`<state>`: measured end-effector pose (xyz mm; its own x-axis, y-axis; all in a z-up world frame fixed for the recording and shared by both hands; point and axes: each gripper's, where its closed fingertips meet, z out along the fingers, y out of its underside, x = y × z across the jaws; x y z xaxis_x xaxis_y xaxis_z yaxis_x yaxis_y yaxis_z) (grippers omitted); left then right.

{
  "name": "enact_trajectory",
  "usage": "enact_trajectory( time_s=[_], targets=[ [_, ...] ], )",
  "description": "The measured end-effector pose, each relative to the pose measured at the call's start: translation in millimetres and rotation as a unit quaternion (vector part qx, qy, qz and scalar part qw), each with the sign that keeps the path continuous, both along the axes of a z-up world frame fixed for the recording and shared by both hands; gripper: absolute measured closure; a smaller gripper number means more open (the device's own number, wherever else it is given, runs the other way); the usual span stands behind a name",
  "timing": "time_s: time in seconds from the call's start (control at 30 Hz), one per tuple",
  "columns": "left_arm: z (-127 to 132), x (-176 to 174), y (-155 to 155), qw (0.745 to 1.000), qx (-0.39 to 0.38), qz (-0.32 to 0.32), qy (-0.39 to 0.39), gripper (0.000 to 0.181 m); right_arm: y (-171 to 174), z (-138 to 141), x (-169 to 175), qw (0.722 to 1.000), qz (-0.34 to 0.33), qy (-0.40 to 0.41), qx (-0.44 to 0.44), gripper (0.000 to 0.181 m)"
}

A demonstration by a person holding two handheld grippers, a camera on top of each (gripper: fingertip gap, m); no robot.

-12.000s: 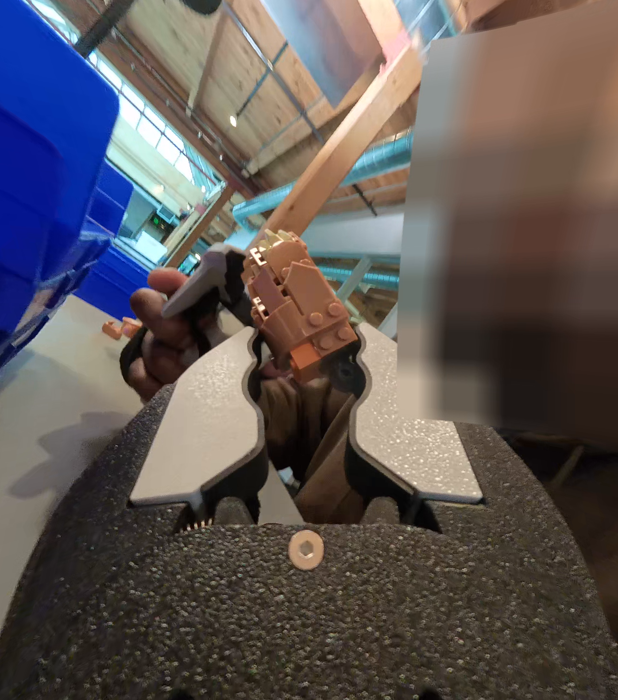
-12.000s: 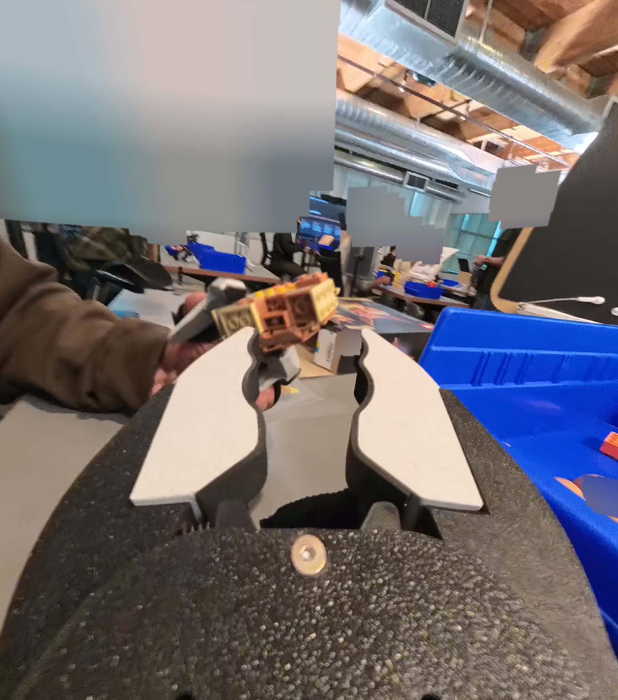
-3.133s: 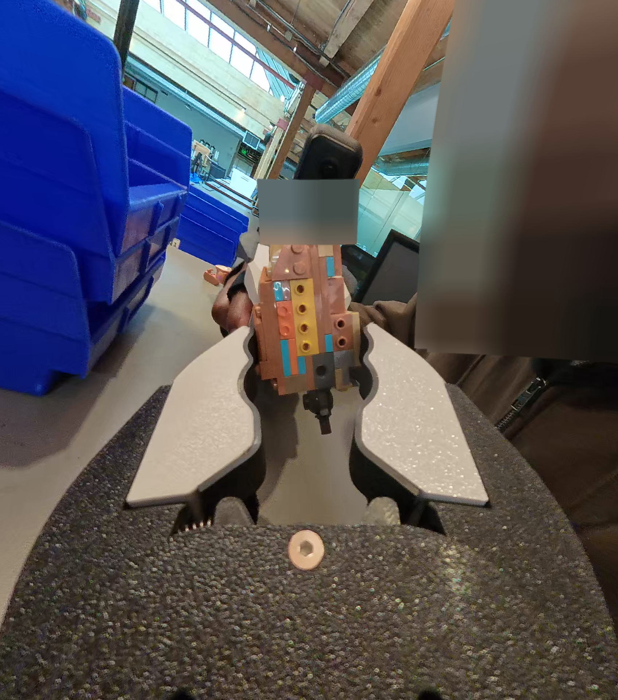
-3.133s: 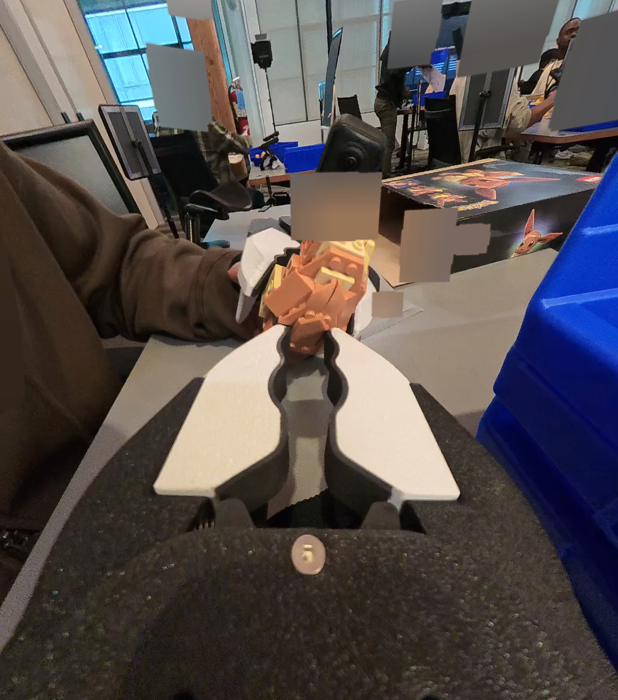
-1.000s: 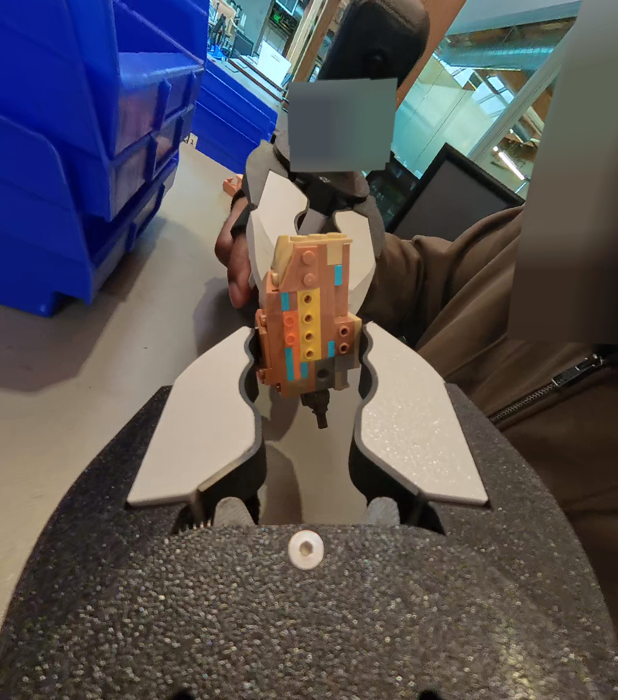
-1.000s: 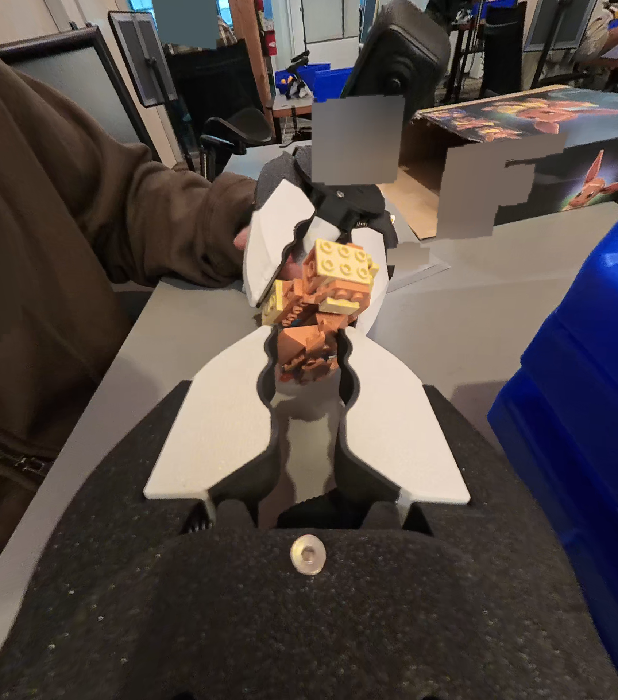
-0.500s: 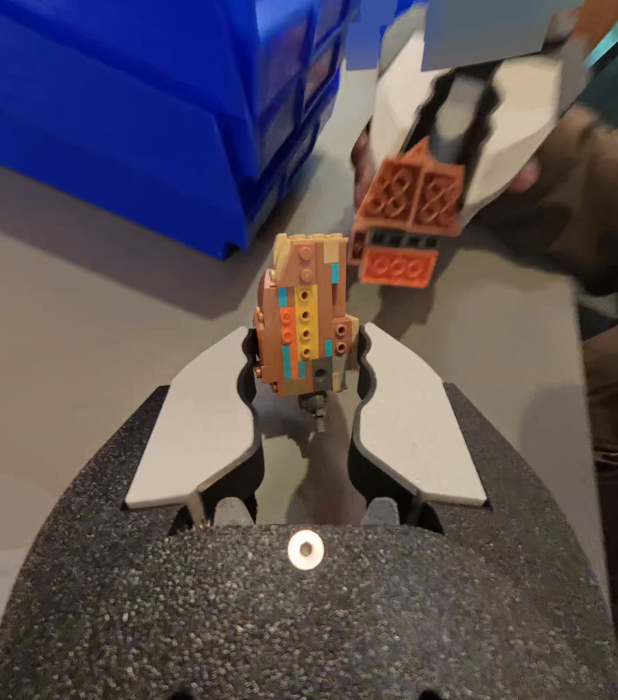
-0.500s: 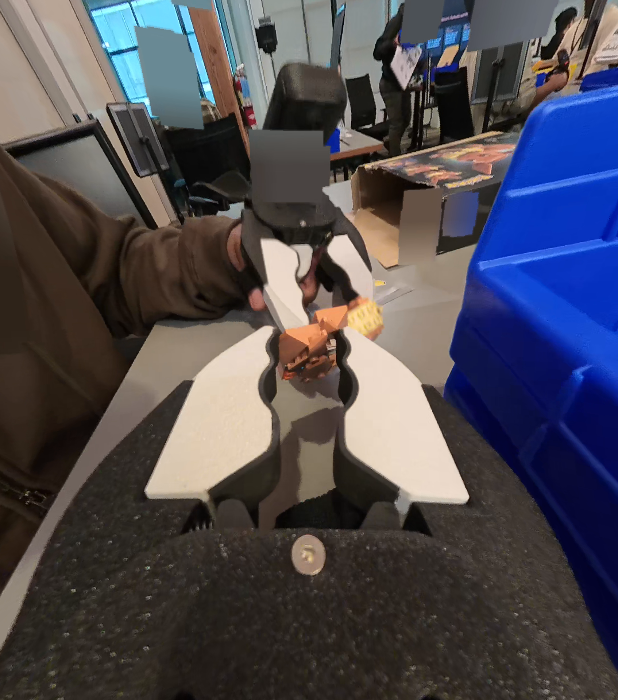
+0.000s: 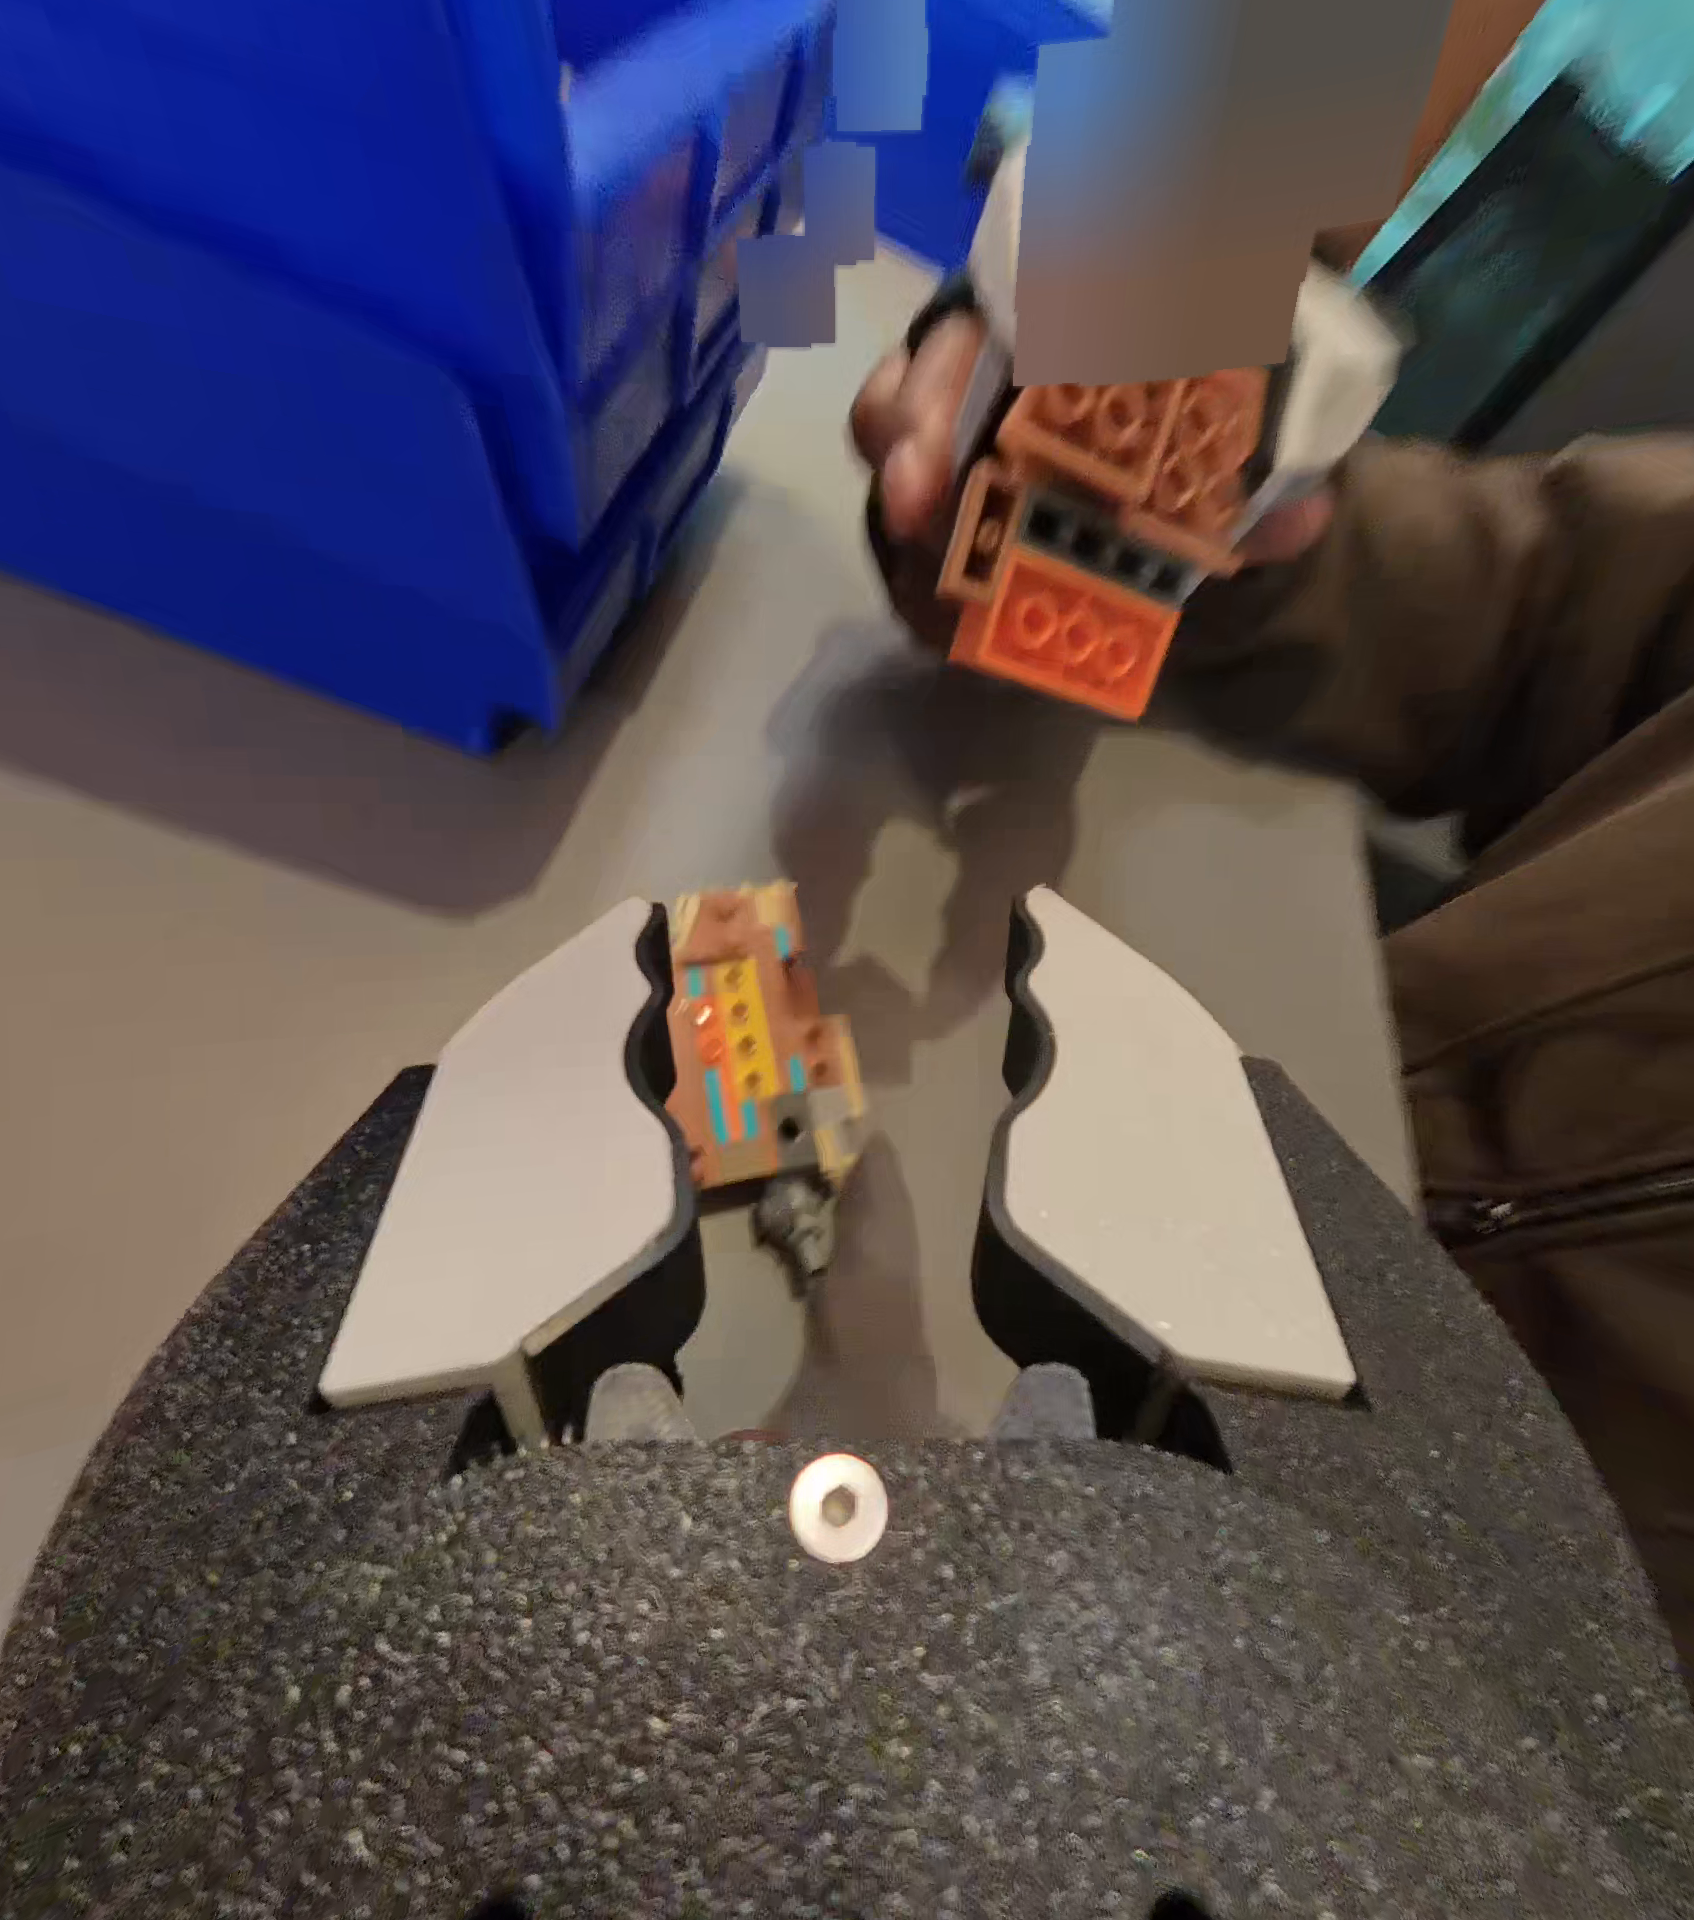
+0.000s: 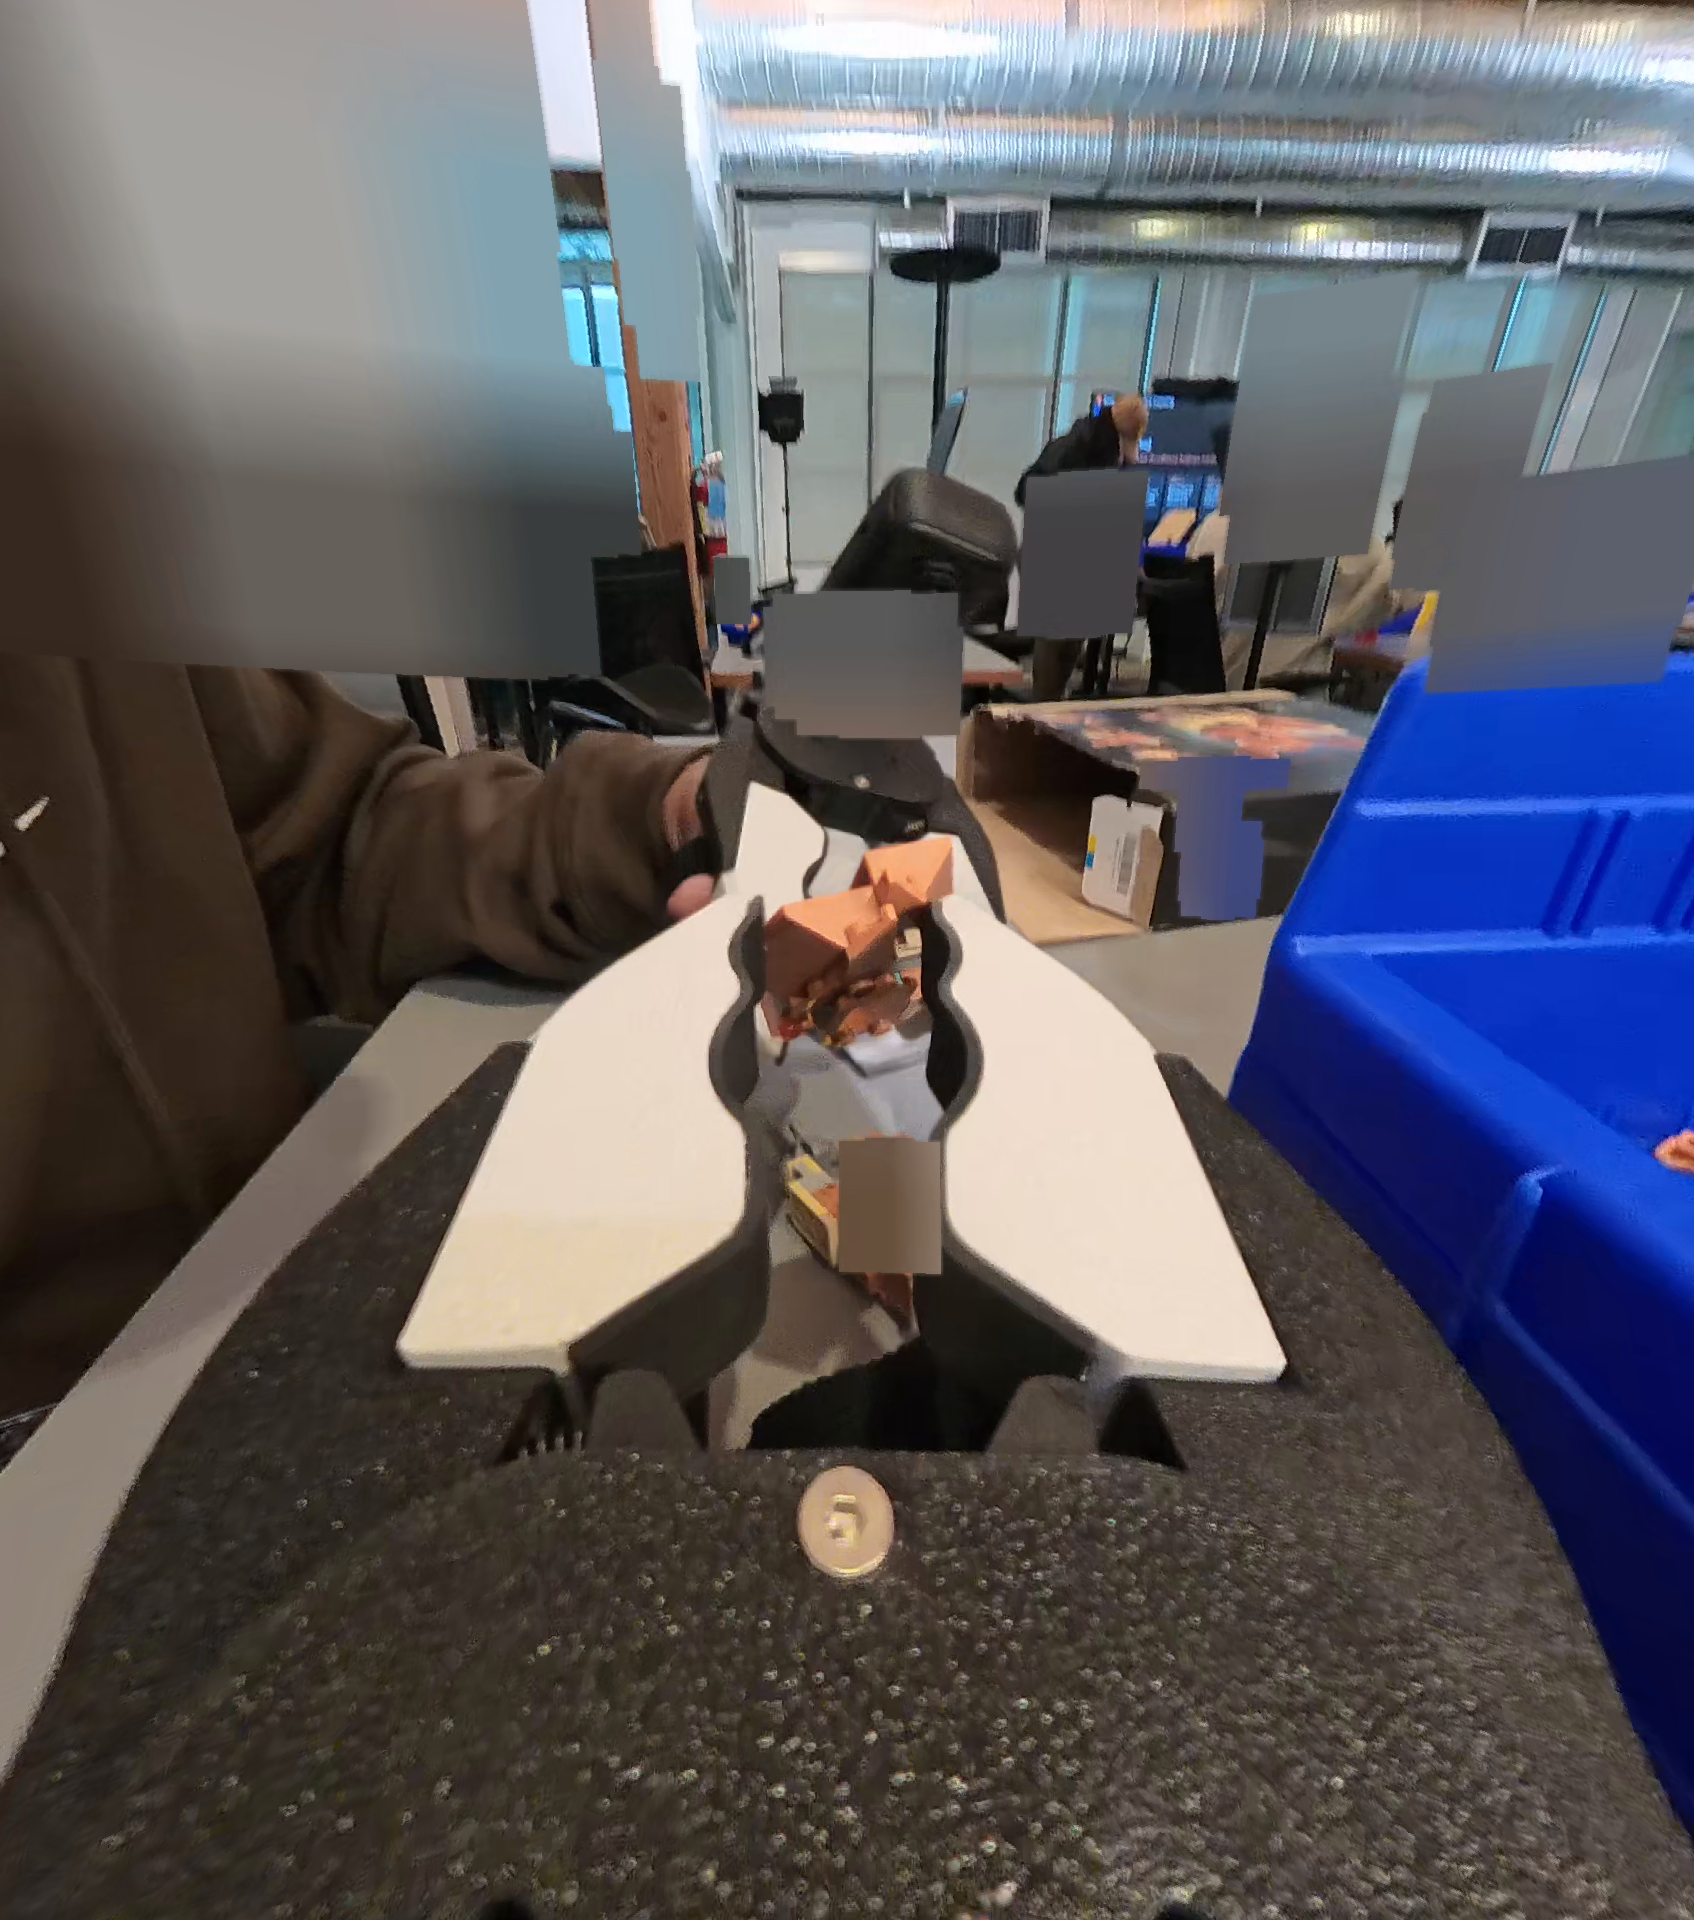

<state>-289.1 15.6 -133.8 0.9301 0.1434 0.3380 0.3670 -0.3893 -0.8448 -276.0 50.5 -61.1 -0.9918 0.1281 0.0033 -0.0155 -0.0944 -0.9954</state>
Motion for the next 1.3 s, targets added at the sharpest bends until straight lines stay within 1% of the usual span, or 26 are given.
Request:
enact_trajectory(
  time_s=[0.1, 0.2, 0.27, 0.33, 0.4, 0.47, 0.53, 0.6, 0.7, 0.77, 0.83, 0.9, 1.03, 1.17, 1.23, 1.3],
  targets=[
    [31.0, 13.9, 9.7, 0.992, 0.111, -0.032, -0.054, 0.12, 0.0, 10.1, 7.0, 0.999, 0.01, 0.018, -0.042, 0.152],
    [53.0, 30.1, 18.1, 0.968, 0.2, -0.077, -0.134, 0.121, -3.6, 12.3, 11.9, 0.998, 0.011, 0.036, -0.059, 0.152],
    [60.1, 31.2, 21.0, 0.951, 0.237, -0.082, -0.179, 0.123, -6.3, 12.9, 16.2, 0.997, 0.017, 0.046, -0.067, 0.153],
    [63.3, 32.1, 22.5, 0.936, 0.264, -0.09, -0.213, 0.132, -9.3, 12.5, 20.2, 0.996, 0.023, 0.054, -0.07, 0.152],
    [62.9, 35.5, 24.4, 0.927, 0.278, -0.102, -0.231, 0.141, -12.0, 10.6, 21.7, 0.995, 0.024, 0.06, -0.07, 0.152],
    [60.4, 38.4, 26.7, 0.929, 0.279, -0.105, -0.221, 0.151, -14.0, 6.9, 20.8, 0.996, 0.024, 0.058, -0.065, 0.152],
    [58.6, 33.5, 26.6, 0.939, 0.279, -0.085, -0.185, 0.16, -13.8, 4.4, 17.1, 0.997, 0.018, 0.048, -0.064, 0.152],
    [56.8, 23.3, 24.1, 0.952, 0.269, -0.052, -0.134, 0.162, -13.0, 0.6, 7.6, 0.998, 0.0, 0.025, -0.054, 0.152],
    [47.0, 5.4, 20.0, 0.977, 0.213, 0.008, -0.024, 0.162, -12.8, -11.3, -9.0, 0.999, -0.035, -0.016, -0.015, 0.156],
    [41.5, 0.5, 19.0, 0.983, 0.179, 0.026, 0.031, 0.162, -12.9, -16.4, -15.5, 0.998, -0.049, -0.032, -0.003, 0.157],
    [32.4, -0.5, 21.0, 0.988, 0.148, 0.03, 0.04, 0.162, -13.6, -19.9, -17.8, 0.998, -0.054, -0.042, 0.007, 0.157],
    [26.0, -2.7, 21.2, 0.99, 0.134, 0.035, 0.04, 0.162, -13.1, -23.9, -20.5, 0.997, -0.06, -0.05, 0.024, 0.157],
    [24.8, -11.9, 12.6, 0.99, 0.127, 0.049, 0.035, 0.162, -7.3, -27.2, -28.9, 0.994, -0.083, -0.054, 0.043, 0.157],
    [24.5, -22.7, 5.4, 0.989, 0.118, 0.076, 0.044, 0.162, -2.3, -26.5, -33.4, 0.993, -0.094, -0.055, 0.048, 0.158],
    [25.2, -24.8, 3.8, 0.988, 0.118, 0.082, 0.048, 0.162, -1.3, -28.6, -34.7, 0.992, -0.102, -0.043, 0.064, 0.158],
    [25.8, -26.2, 3.1, 0.988, 0.12, 0.086, 0.053, 0.162, -0.1, -31.6, -36.2, 0.988, -0.122, -0.001, 0.095, 0.158]
  ],
)
